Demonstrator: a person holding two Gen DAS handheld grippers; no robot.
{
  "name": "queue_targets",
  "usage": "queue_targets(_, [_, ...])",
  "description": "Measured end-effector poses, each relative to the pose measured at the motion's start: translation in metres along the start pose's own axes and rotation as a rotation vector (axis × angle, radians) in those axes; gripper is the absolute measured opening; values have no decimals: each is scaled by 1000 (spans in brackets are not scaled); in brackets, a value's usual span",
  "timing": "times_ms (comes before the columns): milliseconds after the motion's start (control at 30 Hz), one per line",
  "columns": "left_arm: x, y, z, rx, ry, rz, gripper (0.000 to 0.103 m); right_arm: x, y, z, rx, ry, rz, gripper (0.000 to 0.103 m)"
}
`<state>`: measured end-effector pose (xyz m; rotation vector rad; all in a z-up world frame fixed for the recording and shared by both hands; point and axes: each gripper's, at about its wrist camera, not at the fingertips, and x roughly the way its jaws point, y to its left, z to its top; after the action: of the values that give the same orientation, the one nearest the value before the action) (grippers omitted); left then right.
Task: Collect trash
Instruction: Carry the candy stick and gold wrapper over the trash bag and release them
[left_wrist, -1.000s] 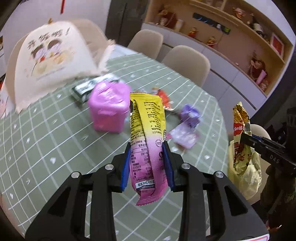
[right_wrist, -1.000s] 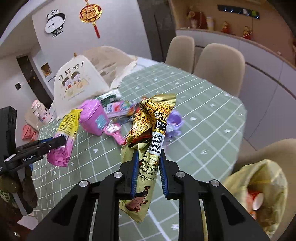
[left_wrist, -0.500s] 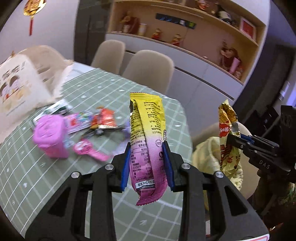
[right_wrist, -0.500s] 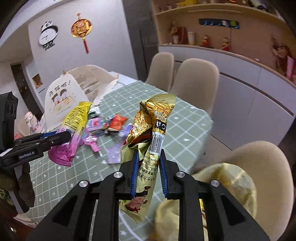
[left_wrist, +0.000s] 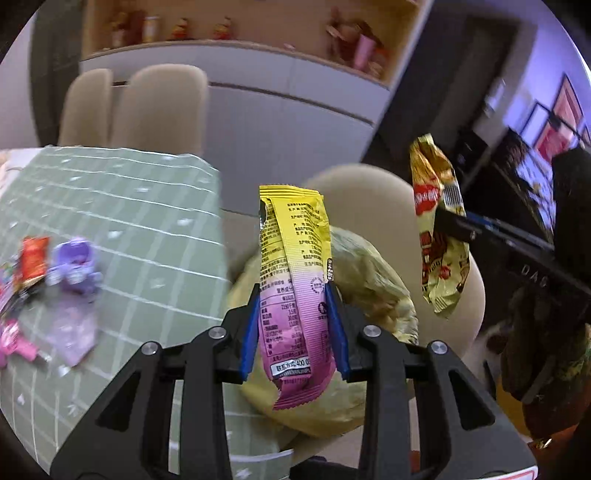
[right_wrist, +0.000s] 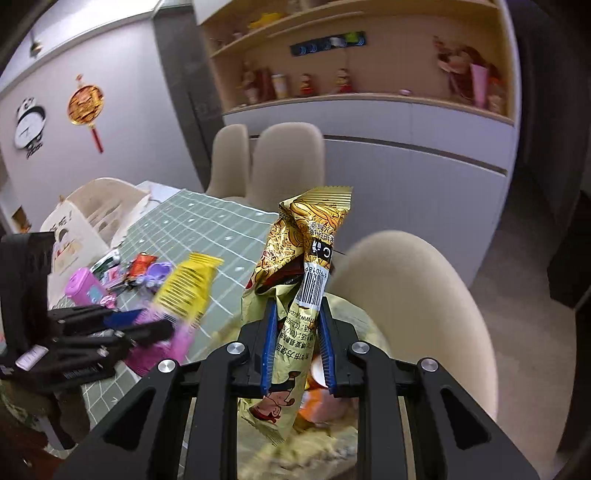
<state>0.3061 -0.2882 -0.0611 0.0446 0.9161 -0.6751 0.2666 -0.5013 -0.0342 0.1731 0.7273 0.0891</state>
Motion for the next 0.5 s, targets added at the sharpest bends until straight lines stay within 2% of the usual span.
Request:
queue_targets(200, [39,-28,3,68,62,-35,30,5,-19,-11,42,10,-24,21])
queue_targets(267, [45,-30,4,63,71,-64,36,5,-24,-13,53,14,-26,21])
queue_targets(333, [51,-28,4,53,91,-113,66,6,-29,-16,59,19,-28,21])
queue_targets(400, [53,-26,3,47,95,-126,77,9,-32,-18,63,28,-27,21])
queue_targets(500, [49,-23,4,32,76,-96,80,18,-29,-18,64,46,-15,21])
